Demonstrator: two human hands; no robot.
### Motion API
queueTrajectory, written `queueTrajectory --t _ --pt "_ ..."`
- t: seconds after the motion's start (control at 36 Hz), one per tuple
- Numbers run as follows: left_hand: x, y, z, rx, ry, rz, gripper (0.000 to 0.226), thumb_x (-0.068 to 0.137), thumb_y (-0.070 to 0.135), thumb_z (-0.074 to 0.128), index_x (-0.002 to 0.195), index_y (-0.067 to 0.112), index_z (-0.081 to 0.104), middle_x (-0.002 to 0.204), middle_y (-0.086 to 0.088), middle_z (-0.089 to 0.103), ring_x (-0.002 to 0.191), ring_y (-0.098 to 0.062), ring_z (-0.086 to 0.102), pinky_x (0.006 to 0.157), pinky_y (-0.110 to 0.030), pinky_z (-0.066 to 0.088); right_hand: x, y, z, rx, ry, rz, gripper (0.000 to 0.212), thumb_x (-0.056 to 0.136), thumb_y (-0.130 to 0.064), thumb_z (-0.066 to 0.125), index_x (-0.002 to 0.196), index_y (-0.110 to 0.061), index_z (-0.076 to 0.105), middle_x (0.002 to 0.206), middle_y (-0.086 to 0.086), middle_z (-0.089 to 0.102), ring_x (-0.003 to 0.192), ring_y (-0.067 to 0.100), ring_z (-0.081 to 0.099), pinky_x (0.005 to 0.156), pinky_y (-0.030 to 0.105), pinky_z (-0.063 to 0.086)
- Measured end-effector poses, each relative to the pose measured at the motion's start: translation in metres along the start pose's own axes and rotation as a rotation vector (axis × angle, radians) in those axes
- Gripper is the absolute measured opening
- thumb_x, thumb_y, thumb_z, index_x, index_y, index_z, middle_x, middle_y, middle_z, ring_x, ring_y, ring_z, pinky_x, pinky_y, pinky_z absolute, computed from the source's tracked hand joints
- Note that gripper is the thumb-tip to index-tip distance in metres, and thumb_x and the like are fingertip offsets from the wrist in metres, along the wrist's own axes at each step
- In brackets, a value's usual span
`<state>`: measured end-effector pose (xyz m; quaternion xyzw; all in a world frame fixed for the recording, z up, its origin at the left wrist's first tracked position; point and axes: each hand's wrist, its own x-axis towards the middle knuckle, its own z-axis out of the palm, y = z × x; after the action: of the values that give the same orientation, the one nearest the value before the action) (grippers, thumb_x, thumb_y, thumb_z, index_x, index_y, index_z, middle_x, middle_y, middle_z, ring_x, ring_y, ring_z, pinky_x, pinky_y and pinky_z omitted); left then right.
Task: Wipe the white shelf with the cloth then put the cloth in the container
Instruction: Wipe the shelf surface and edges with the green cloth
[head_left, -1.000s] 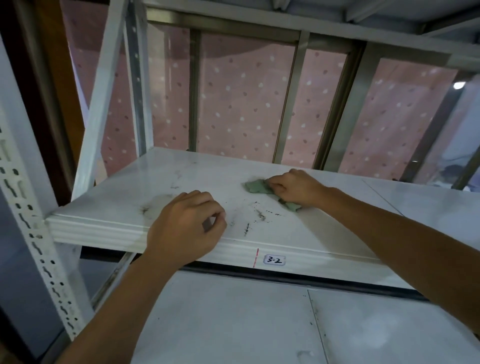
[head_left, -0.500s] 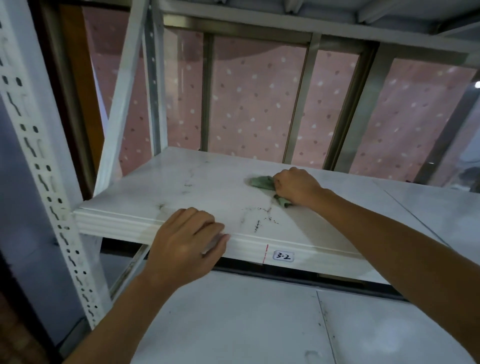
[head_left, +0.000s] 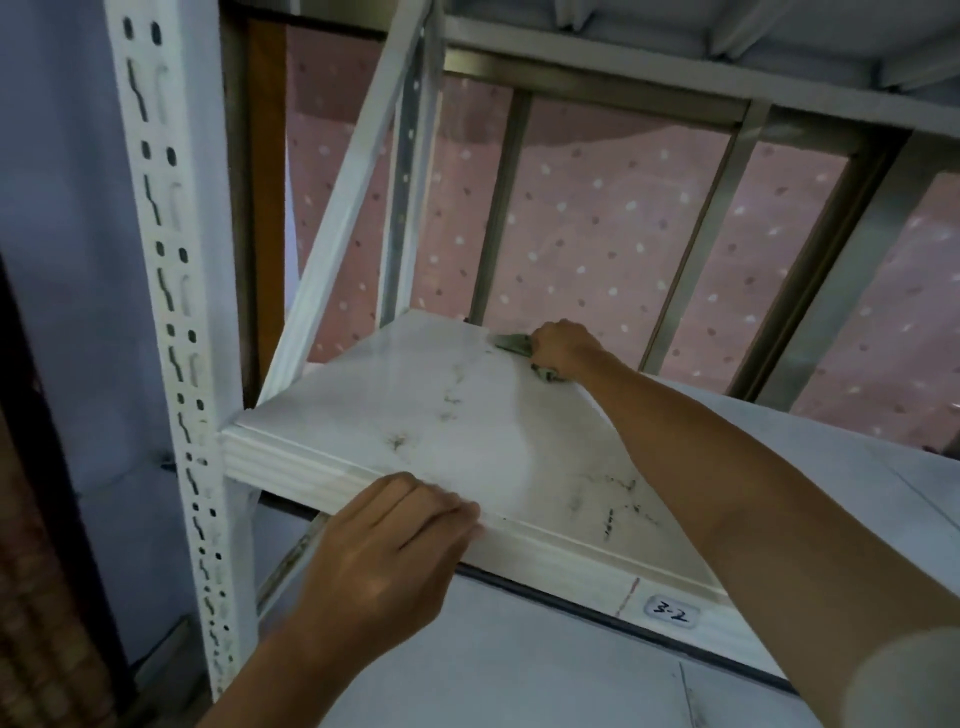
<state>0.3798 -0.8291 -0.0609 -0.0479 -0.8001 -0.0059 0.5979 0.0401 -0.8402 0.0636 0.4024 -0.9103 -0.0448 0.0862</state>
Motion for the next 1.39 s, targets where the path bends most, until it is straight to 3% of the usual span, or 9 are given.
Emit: queueTrajectory --t 0.25,0.42,0.56,0.67,0.78,0.97,1.11,1.28,1.39 --pt "0.0 -0.001 0.003 -0.018 0.0 -0.05 0.009 0.09 0.014 0.077 0.088 0.007 0.082 0.088 -0.005 0.077 0.076 -0.023 0.071 0.075 -0.034 0.055 -0.014 -0.052 -0.002 0.044 0.143 -0.557 0.034 0.102 -0.024 0.041 0.127 -0.019 0.064 0.111 0.008 0.07 0.089 0.027 0.061 0.077 0.03 0.045" --pt "0.001 0.004 0.001 0.025 0.016 -0.046 0.005 0.086 0.011 0.079 0.083 0.008 0.082 0.085 -0.006 0.077 0.074 -0.024 0.072 0.069 -0.036 0.055 -0.068 -0.079 0.0 0.187 0.287 -0.956 0.033 0.1 -0.021 0.05 0.13 -0.018 0.063 0.098 0.007 0.075 0.067 0.023 0.062 0.066 0.02 0.039" --pt "0.001 0.008 -0.001 0.079 0.016 -0.007 0.003 0.083 0.009 0.082 0.086 0.007 0.082 0.088 -0.007 0.078 0.077 -0.023 0.073 0.075 -0.035 0.057 -0.093 -0.082 0.005 0.223 0.592 -1.258 0.029 0.086 -0.007 0.071 0.115 -0.01 0.072 0.077 0.004 0.074 0.044 0.017 0.052 0.055 0.015 0.032" --pt "0.002 0.009 -0.002 0.107 0.001 0.007 0.002 0.084 0.007 0.08 0.086 0.007 0.082 0.088 -0.006 0.078 0.077 -0.023 0.073 0.073 -0.037 0.058 -0.089 -0.079 0.005 0.235 0.522 -1.123 0.028 0.094 -0.02 0.058 0.12 -0.018 0.07 0.08 0.004 0.074 0.051 0.011 0.054 0.054 0.016 0.041" --pt "0.003 0.01 -0.006 0.1 -0.037 -0.01 0.003 0.087 0.007 0.078 0.088 0.007 0.081 0.09 -0.005 0.078 0.079 -0.021 0.072 0.076 -0.035 0.058 -0.067 -0.073 -0.007 0.034 0.201 -0.628 0.035 0.102 -0.029 0.036 0.123 -0.024 0.064 0.099 0.007 0.072 0.074 0.023 0.06 0.069 0.036 0.051" --pt "0.008 0.013 -0.011 0.083 -0.063 -0.04 0.004 0.09 0.01 0.077 0.092 0.009 0.08 0.088 -0.003 0.077 0.076 -0.018 0.069 0.072 -0.033 0.058 -0.027 -0.086 -0.014 -0.016 0.067 -0.156 0.02 0.091 -0.02 0.049 0.097 -0.009 0.064 0.088 0.009 0.061 0.075 0.024 0.057 0.065 0.03 0.047" --pt "0.007 0.009 -0.013 0.037 -0.085 -0.079 0.007 0.093 0.012 0.075 0.095 0.012 0.081 0.089 0.0 0.076 0.074 -0.016 0.066 0.069 -0.029 0.056 0.01 -0.107 -0.014 0.028 0.057 -0.046 0.025 0.093 -0.02 0.052 0.104 -0.001 0.064 0.084 0.008 0.059 0.077 0.026 0.06 0.069 0.031 0.05" --pt "0.006 0.004 -0.012 0.007 -0.059 -0.098 0.006 0.094 0.014 0.075 0.094 0.015 0.081 0.09 0.003 0.074 0.077 -0.013 0.064 0.07 -0.024 0.052 0.039 -0.132 -0.018 -0.044 0.004 -0.041 0.038 0.097 -0.021 0.047 0.128 -0.001 0.056 0.126 0.016 0.059 0.109 0.032 0.059 0.095 0.04 0.05" --pt "0.003 -0.002 -0.004 -0.014 -0.005 -0.094 0.004 0.092 0.015 0.079 0.092 0.017 0.082 0.091 0.004 0.076 0.077 -0.013 0.067 0.068 -0.027 0.054 0.057 -0.139 -0.018 -0.121 -0.019 -0.128 0.039 0.093 -0.019 0.047 0.126 -0.002 0.057 0.122 0.015 0.06 0.105 0.032 0.059 0.087 0.038 0.051"
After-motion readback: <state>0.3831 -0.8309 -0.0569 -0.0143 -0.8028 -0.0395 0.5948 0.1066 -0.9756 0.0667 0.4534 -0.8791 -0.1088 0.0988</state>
